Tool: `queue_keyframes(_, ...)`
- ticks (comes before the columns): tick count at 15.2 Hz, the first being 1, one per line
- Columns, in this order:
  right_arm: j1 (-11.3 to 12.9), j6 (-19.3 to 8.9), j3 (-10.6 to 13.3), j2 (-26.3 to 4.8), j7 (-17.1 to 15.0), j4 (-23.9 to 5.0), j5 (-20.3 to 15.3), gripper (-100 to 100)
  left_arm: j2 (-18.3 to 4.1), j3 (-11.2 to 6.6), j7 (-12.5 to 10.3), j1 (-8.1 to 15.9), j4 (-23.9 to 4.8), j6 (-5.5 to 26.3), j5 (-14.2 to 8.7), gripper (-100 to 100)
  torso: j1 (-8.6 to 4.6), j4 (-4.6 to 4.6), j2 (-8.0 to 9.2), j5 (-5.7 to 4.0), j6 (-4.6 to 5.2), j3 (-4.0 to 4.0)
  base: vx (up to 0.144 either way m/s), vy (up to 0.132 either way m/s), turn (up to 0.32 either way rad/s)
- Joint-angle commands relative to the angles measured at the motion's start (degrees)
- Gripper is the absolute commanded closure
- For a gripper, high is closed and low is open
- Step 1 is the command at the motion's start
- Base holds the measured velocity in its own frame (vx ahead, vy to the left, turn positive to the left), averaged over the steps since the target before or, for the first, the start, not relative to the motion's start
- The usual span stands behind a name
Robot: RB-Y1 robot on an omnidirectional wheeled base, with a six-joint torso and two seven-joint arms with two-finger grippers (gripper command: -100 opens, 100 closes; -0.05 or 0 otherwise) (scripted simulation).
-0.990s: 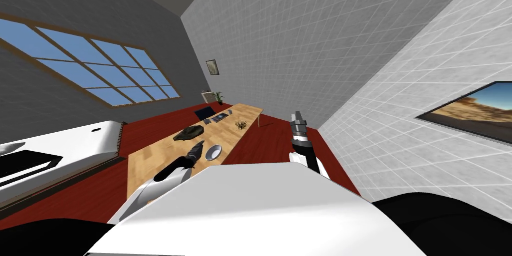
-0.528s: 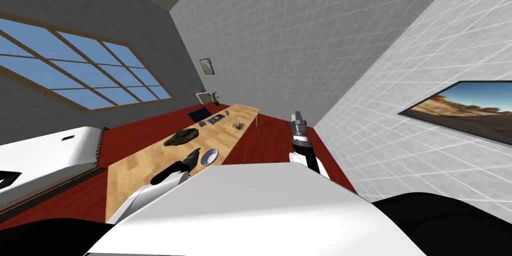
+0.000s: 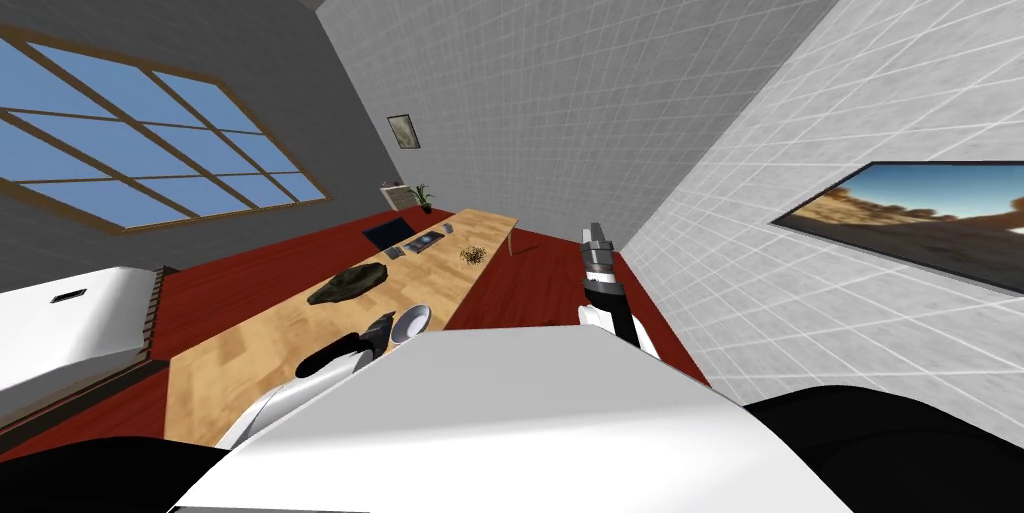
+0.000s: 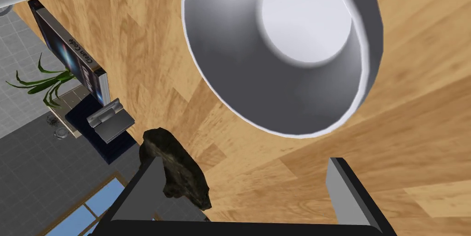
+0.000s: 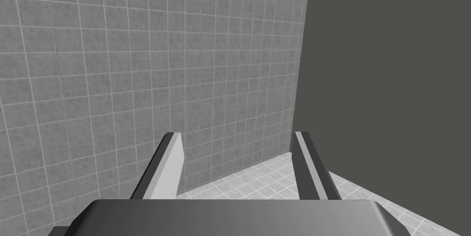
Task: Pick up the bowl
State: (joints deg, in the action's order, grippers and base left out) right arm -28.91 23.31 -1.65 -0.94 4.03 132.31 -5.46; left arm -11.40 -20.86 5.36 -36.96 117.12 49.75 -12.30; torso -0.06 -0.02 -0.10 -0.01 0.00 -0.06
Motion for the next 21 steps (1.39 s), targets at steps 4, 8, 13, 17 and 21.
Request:
queue_keyframes(4, 0.0, 0.0, 0.0, 0.0, 0.0, 0.0, 0.0, 0, 2.0, -1.56, 0.3, -0.6, -1.0, 4.5, -0.6, -100, 0.01, -0.01, -0.04, 0.0, 0.01, -0.02, 0.033, 0.001, -0.096)
queue_keyframes(8, 0.0, 0.0, 0.0, 0.0, 0.0, 0.0, 0.0, 0, 5.2, -3.0, 0.5, -1.2, -1.9, 8.8, -0.9, -100, 0.0, 0.0, -0.02, 0.0, 0.0, -0.01, 0.032, 0.002, -0.091)
queue_keyframes(13, 0.0, 0.0, 0.0, 0.0, 0.0, 0.0, 0.0, 0, 10.2, -4.08, 0.7, -1.6, -2.5, 12.0, -1.2, -100, -0.01, -0.01, -0.05, 0.0, -0.01, -0.03, 0.038, 0.003, -0.079)
queue_keyframes(17, 0.0, 0.0, 0.0, 0.0, 0.0, 0.0, 0.0, 0, 9.3, -3.51, 0.5, -0.4, -5.3, 9.8, -0.6, -100, 0.05, 0.01, 0.05, 0.01, -0.01, 0.03, 0.006, 0.012, 0.001)
queue_keyframes(21, 0.0, 0.0, 0.0, 0.0, 0.0, 0.0, 0.0, 0, 9.2, -3.26, 0.5, 0.2, -6.9, 8.7, -0.4, -100, 0.1, 0.02, 0.09, 0.02, -0.01, 0.05, 0.0, 0.02, 0.003)
